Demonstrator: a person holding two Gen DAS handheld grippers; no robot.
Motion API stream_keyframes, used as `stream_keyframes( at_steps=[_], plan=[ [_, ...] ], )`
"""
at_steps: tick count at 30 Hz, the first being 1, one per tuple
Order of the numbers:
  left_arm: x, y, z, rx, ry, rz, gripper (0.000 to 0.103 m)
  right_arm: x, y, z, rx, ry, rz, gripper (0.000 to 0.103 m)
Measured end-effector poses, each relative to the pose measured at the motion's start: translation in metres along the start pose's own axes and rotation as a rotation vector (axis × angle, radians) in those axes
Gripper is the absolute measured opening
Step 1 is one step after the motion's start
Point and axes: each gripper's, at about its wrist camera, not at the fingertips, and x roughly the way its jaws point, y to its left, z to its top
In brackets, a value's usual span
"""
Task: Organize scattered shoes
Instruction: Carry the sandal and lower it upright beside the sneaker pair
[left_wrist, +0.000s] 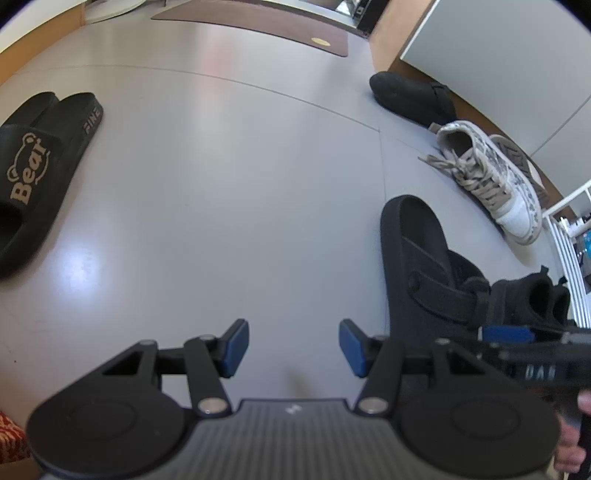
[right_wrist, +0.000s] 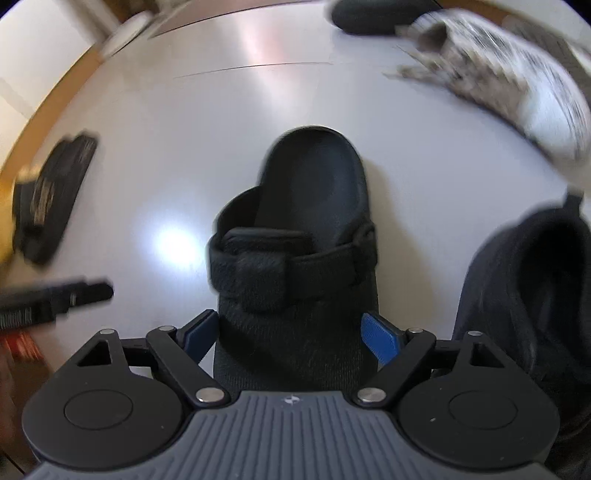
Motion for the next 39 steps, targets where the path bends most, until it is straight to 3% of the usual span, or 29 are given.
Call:
stream_keyframes(
  at_steps=[6, 15, 27, 39],
  plan=[
    [-0.004, 0.002, 0.001, -0.01, -0.028, -0.004, 0.057, 0.013, 0.012, 0.005, -0.09, -0.026, -0.059, 0.098],
    [-0.002, -0.001, 0.0, -0.008, -0.025, -0.008, 0.057, 0.022, 0.008, 0.006, -0.023, -0.042, -0.066, 0.097],
    [-0.003, -0.001, -0.005, -0.017, -0.023, -0.023, 0.057, 0.003, -0.003, -0.027, 0.192, -0.03, -0.162, 0.095],
    [-0.002, -0.005, -0.004, 0.001, -0.016, -0.016, 0.057, -0.009, -0.002, -0.037, 0.136, -0.027, -0.19, 0.093]
  ],
)
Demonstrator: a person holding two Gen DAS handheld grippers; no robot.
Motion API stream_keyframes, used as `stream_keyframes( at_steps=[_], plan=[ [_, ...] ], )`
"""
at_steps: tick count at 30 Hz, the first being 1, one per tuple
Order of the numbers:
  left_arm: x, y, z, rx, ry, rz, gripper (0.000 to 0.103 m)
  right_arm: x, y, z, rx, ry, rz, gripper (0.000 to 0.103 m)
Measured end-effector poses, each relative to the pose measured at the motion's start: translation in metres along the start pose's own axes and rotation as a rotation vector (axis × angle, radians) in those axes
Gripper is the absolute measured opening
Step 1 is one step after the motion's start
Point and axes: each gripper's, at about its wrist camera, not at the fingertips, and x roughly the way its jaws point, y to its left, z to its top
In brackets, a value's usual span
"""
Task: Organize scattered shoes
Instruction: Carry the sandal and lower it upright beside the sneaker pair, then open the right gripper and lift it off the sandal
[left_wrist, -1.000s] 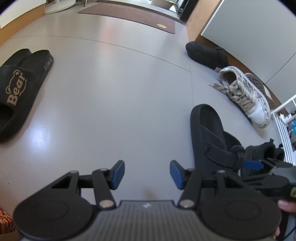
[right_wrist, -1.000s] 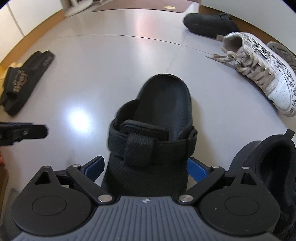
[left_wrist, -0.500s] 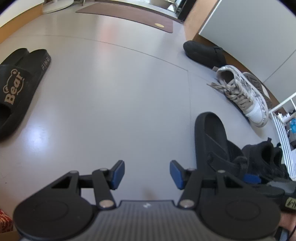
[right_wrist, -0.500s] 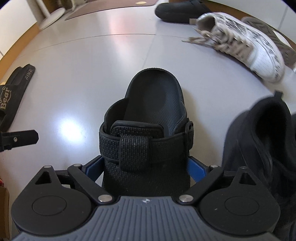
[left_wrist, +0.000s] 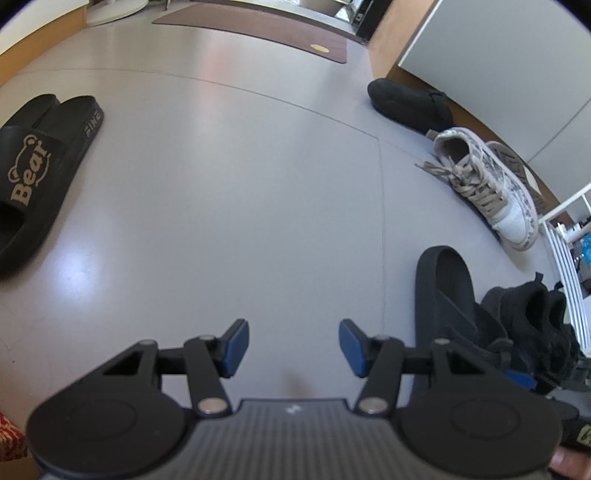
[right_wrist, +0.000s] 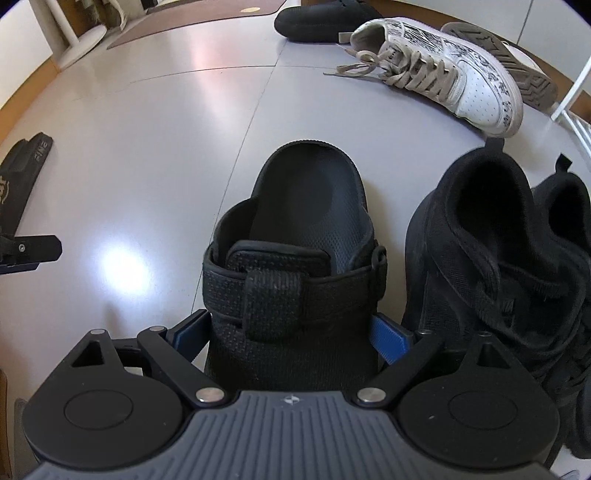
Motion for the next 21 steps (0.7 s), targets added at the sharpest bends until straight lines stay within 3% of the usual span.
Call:
stream_keyframes(
  at_steps=[5, 13, 16, 21],
  plan=[
    [0.002, -0.006, 0.003, 0.018, 0.004, 0.006, 0.057, -0.006, 0.005, -0.001, -0.059, -0.013, -0.005, 0.093],
    [0.005, -0.016, 0.008, 0.03, -0.008, 0.005, 0.057, -0.008, -0.005, -0.009, -0.007, 0.034, 0.004, 0.086],
    [0.006, -0.021, 0.014, 0.057, -0.01, 0.012, 0.057, -0.018, -0.007, -0.009, 0.012, 0.083, 0.061, 0.087],
    [0.006, -0.036, 0.035, 0.089, -0.043, 0.008, 0.06, -0.05, -0.025, -0.005, -0.041, 0.012, 0.164, 0.087]
  ],
)
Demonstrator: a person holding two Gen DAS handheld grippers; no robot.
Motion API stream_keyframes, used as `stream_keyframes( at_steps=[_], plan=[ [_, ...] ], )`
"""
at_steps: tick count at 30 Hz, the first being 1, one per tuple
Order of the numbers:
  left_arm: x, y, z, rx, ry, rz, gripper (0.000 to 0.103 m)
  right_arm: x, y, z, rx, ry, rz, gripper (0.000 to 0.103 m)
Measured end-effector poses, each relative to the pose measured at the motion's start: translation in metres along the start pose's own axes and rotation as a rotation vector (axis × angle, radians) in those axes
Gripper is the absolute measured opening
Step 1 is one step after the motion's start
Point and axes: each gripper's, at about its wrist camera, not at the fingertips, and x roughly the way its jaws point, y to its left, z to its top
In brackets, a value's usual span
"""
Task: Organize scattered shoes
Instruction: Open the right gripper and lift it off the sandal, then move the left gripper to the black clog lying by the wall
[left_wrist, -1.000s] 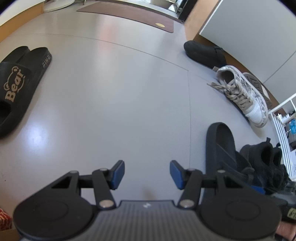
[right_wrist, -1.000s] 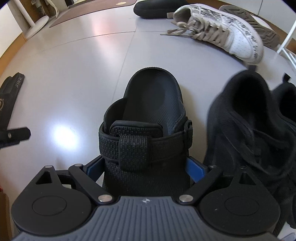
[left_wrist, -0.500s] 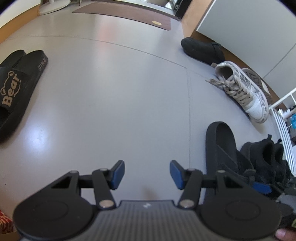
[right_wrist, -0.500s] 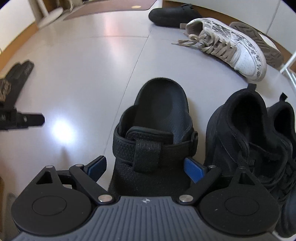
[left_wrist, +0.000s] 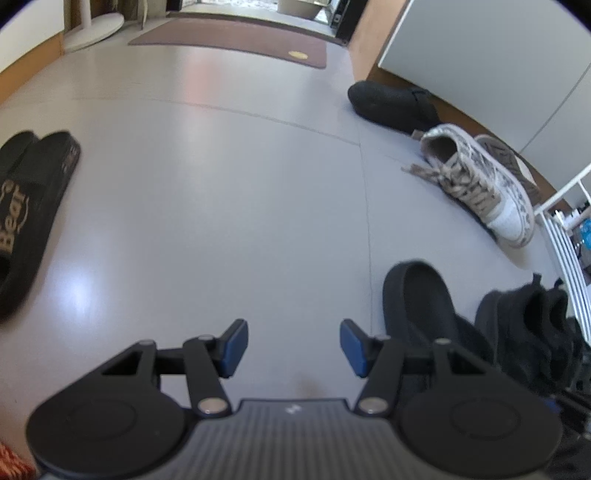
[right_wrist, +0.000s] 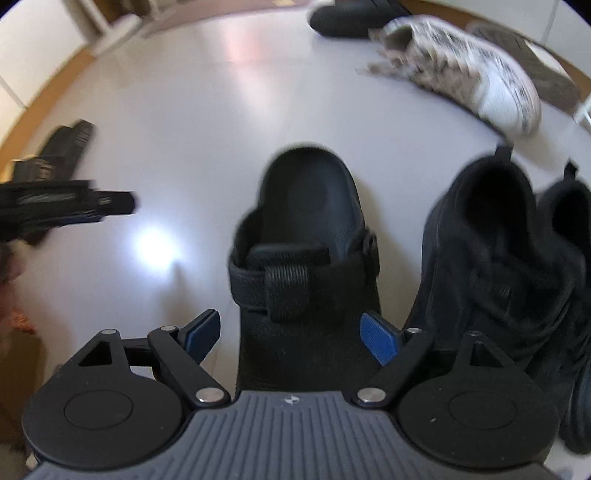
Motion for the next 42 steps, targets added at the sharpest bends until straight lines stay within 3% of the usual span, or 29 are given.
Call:
stream_keyframes(
  at_steps=[10, 15, 18, 21, 27, 32, 42],
  plan=[
    [0.007, -0.055, 0.077, 0.166, -0.061, -0.067, 0.063, -0.057, -0.061, -0.014, -0.001, -0.057, 0.149, 0.087],
    [0.008, -0.081, 0.121, 0.205, -0.08, -0.084, 0.066, -0.075, -0.117, -0.024, 0.107, -0.128, 0.186, 0.087],
    [0.009, -0.098, 0.149, 0.203, -0.103, -0.079, 0.066, -0.078, -0.137, -0.021, 0.179, -0.147, 0.191, 0.087],
    [0.01, -0.114, 0.18, 0.171, -0.124, -0.082, 0.066, -0.089, -0.141, -0.016, 0.159, -0.202, 0.152, 0.087],
    [0.021, -0.156, 0.236, 0.192, -0.135, -0.029, 0.066, -0.103, -0.165, -0.012, 0.227, -0.288, 0.116, 0.087],
    [0.05, -0.189, 0.276, 0.184, -0.132, 0.002, 0.066, -0.111, -0.181, -0.015, 0.258, -0.321, 0.1, 0.087],
    [0.152, -0.213, 0.31, 0.136, -0.099, 0.019, 0.066, -0.099, -0.226, -0.026, 0.325, -0.311, 0.054, 0.088]
  ],
)
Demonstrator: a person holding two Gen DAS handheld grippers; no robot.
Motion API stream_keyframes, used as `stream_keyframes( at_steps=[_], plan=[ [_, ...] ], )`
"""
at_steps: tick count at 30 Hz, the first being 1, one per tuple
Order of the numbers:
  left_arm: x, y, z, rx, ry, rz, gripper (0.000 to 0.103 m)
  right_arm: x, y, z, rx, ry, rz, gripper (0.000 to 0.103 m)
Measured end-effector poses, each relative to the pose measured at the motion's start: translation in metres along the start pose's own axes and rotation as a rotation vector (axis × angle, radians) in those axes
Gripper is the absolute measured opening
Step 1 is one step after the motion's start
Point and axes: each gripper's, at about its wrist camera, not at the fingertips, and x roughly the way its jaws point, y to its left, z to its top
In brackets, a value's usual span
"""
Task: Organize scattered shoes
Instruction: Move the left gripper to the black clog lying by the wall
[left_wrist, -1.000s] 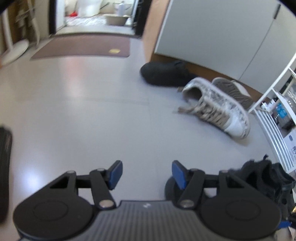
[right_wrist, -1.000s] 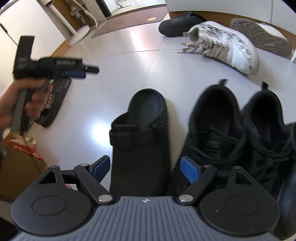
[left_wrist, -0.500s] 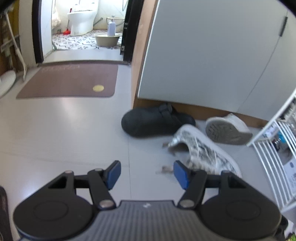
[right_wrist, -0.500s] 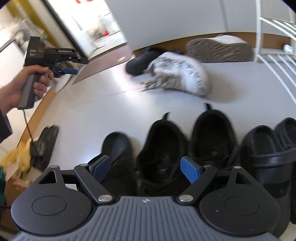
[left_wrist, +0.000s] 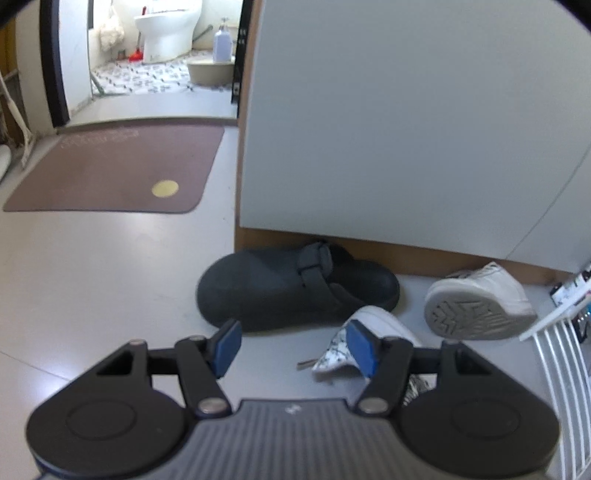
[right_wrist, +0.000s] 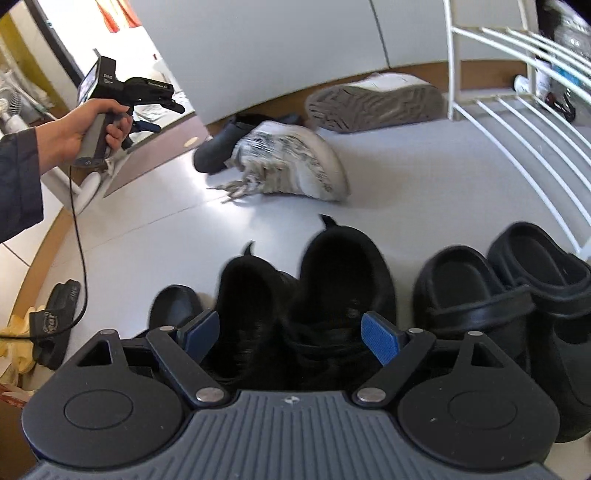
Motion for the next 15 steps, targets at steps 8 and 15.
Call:
stream_keyframes(
  at_steps=[8, 15],
  plan=[
    [0.033, -0.008, 0.029, 0.002, 0.009, 0.024, 0.066, 0.016, -0.018, 0.006, 0.033, 0.037, 0.06, 0.088],
    [0.058, -0.029, 0.057, 0.027, 0.03, 0.039, 0.065, 0.02, -0.025, 0.02, 0.027, 0.0, 0.078, 0.088]
  ],
)
